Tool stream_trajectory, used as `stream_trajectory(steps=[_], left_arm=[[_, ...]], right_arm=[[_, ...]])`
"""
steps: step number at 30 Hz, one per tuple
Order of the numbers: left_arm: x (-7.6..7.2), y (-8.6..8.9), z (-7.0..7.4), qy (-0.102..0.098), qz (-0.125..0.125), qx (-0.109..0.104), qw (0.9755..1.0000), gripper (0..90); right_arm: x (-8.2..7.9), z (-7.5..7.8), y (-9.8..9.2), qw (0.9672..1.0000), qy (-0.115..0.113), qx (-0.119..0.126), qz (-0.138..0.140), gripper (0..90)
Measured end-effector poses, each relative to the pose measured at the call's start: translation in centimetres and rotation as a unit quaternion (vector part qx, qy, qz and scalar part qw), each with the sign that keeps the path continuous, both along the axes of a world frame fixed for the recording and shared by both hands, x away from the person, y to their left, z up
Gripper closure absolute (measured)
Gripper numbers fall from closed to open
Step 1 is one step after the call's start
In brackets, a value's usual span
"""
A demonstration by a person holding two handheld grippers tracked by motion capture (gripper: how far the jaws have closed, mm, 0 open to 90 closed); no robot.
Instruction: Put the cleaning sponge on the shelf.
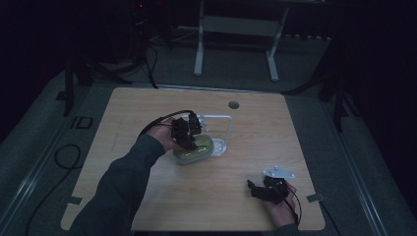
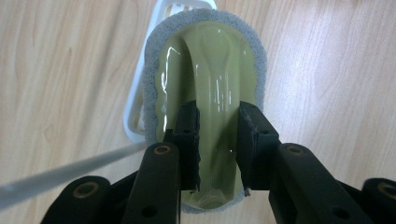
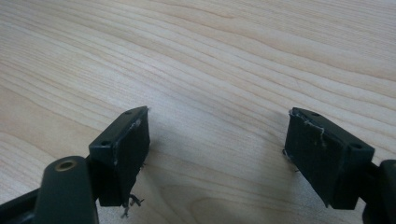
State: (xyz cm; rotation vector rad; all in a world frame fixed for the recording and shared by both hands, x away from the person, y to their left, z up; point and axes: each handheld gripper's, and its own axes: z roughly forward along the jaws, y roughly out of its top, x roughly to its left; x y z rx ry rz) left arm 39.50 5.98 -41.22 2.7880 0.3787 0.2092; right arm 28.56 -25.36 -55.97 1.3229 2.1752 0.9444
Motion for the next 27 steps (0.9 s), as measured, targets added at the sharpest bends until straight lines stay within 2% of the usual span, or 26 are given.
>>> stream_trajectory(steps=[12,15,22,27], left_arm=[[0.3,-0.2,-0.7,-0.012,-0.027,0.016,0.9994,71.6],[0.3,-0.5,-0.7,-0.021,-0.034,0.027,0.9988,71.6],[0.2,-1.2,-0.8,-0.036,-0.049,0.031,0.9976,71.6],[0.0,-1.8,-1.0,-0.052,-0.066,0.037,0.9958,71.6]], right_arm=[[0.0,0.0,0.0,1.0,0.0,0.0,0.0,21.7],[0.0,0.0,0.0,1.0,0.0,0.0,0.0,21.7],[0.0,0.0,0.0,1.0,0.0,0.0,0.0,21.7],[0.0,0.0,0.0,1.0,0.0,0.0,0.0,21.7]])
